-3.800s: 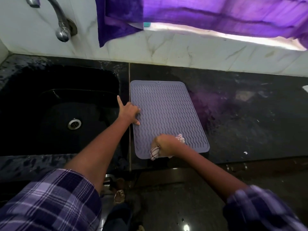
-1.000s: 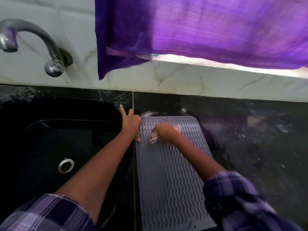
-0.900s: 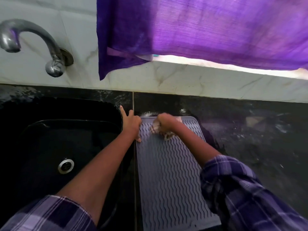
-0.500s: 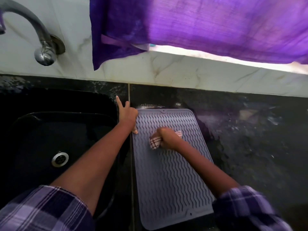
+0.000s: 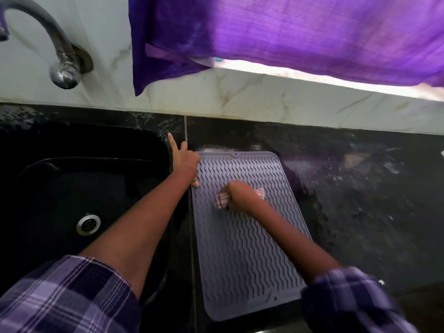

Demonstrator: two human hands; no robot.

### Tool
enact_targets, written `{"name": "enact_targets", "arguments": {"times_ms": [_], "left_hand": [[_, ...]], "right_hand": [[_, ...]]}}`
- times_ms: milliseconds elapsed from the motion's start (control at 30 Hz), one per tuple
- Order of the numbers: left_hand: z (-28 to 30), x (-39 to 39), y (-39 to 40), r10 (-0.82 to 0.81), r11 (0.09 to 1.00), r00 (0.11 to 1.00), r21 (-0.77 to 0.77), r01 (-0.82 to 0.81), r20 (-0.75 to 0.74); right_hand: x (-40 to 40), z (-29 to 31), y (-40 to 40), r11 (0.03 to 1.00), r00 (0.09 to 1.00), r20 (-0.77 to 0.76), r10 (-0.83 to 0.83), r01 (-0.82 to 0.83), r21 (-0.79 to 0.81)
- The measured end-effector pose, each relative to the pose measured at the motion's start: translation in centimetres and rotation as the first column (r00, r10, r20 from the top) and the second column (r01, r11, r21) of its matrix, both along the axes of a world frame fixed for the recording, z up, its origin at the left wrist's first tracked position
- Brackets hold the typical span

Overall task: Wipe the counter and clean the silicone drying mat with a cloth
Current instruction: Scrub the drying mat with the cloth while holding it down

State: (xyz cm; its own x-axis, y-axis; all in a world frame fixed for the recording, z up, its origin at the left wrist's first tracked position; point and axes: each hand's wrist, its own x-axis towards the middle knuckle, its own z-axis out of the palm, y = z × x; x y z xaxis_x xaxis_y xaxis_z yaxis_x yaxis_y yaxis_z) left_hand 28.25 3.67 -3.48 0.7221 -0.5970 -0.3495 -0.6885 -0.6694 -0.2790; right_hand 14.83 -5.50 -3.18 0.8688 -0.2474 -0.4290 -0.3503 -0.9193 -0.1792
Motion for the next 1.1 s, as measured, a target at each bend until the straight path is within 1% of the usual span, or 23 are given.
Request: {"name": "enact_targets", "arguments": {"times_ms": [67,100,133,167,233,267,300,367,433,533,567,633,700,733,767,833,867,900,933,967,1033,1100], "left_hand": [[0.1,-0.2,0.1,0.007,1.0,1.0,0.004,-0.007,-0.001],[0.1,-0.2,0.1,0.008,1.0,1.0,0.002,-0.008,0.0],[0.1,-0.2,0.1,0.008,1.0,1.0,-0.003,-0.008,0.001],[0.1,-0.2,0.0,0.008,1.0,1.0,-0.004,-0.008,0.0],[0.0,-0.3,0.0,0.007,1.0,1.0,0.004,-0.007,0.002],[0.0,-0.5,0.0,0.007,1.0,1.0,0.011,-0.007,0.008],[0.1,-0.6,-0.1,0.007,1.0,1.0,0.018,-0.007,0.017],[0.2,-0.7,-0.2,0.01,0.999,0.999,0.037,-0.012,0.034],[0.2,-0.8,-0.3,0.013,0.999,0.999,0.048,-0.015,0.043],[0.3,-0.9,-0.2,0.015,0.998,0.999,0.057,-0.017,0.04],[0.3,-0.9,-0.3,0.018,0.999,0.999,0.049,-0.02,0.042],[0.3,-0.8,-0.3,0.024,0.999,0.999,0.04,-0.025,0.036],[0.3,-0.9,0.0,0.027,0.999,1.0,0.033,-0.027,0.015],[0.2,-0.9,0.0,0.029,0.999,1.0,0.017,-0.029,0.009],[0.2,-0.8,0.0,0.029,1.0,1.0,0.002,-0.029,0.008],[0.0,-0.6,0.1,0.027,1.0,1.0,-0.012,-0.027,0.001],[0.0,-0.5,0.1,0.026,1.0,1.0,-0.017,-0.026,-0.004],[-0.1,-0.5,0.2,0.026,0.999,1.0,-0.02,-0.026,-0.006],[-0.2,-0.4,0.2,0.027,0.999,1.0,-0.021,-0.027,-0.004],[-0.2,-0.3,0.2,0.028,0.999,1.0,-0.02,-0.028,-0.001],[-0.4,-0.1,0.0,0.026,0.999,1.0,-0.023,-0.026,0.008],[-0.6,-0.1,-0.1,0.028,0.999,1.0,-0.028,-0.027,0.013]], "right_hand": [[-0.6,1.2,-0.4,0.997,0.987,-0.139,0.076,-0.073,0.026],[-0.1,1.9,-0.7,0.996,0.984,-0.155,0.084,-0.078,0.039],[0.8,2.6,-1.3,0.997,0.991,-0.12,0.058,-0.053,0.047],[1.9,3.1,-1.9,0.999,0.999,-0.041,0.004,-0.002,0.042],[3.9,3.0,-2.9,0.995,0.982,0.173,-0.077,0.087,-0.051],[4.5,2.4,-2.9,0.988,0.969,0.238,-0.063,0.095,-0.123],[4.7,1.5,-2.6,0.977,0.963,0.269,-0.032,0.087,-0.194],[4.4,-0.4,-1.6,0.965,0.957,0.289,-0.011,0.085,-0.247],[3.4,-0.9,-1.1,0.97,0.965,0.262,-0.021,0.084,-0.229],[-0.1,-0.4,-0.8,0.988,0.975,0.172,-0.14,0.149,-0.041],[-1.7,-0.2,-0.4,0.989,0.98,0.134,-0.145,0.147,-0.005],[-3.2,0.8,0.0,0.995,0.996,-0.007,-0.089,0.089,0.035],[-2.1,2.2,-0.5,0.998,0.986,-0.166,-0.033,0.042,0.054],[-0.9,2.9,-0.9,0.998,0.983,-0.183,-0.025,0.036,0.056],[0.7,3.6,-1.3,0.997,0.989,-0.14,-0.048,0.056,0.054],[3.7,3.9,-2.0,0.994,0.991,0.075,-0.111,0.11,0.021],[5.0,3.5,-2.0,0.994,0.979,0.18,-0.099,0.107,-0.035],[5.9,2.8,-1.6,0.99,0.972,0.231,-0.052,0.08,-0.115],[6.4,1.9,-1.0,0.981,0.971,0.239,0.004,0.042,-0.187],[6.4,1.0,-0.5,0.975,0.973,0.226,0.04,0.011,-0.222],[5.4,-0.4,0.3,0.983,0.977,0.207,0.038,0.001,-0.186],[3.4,-0.7,0.4,0.997,0.986,0.165,-0.013,0.026,-0.079]]}}
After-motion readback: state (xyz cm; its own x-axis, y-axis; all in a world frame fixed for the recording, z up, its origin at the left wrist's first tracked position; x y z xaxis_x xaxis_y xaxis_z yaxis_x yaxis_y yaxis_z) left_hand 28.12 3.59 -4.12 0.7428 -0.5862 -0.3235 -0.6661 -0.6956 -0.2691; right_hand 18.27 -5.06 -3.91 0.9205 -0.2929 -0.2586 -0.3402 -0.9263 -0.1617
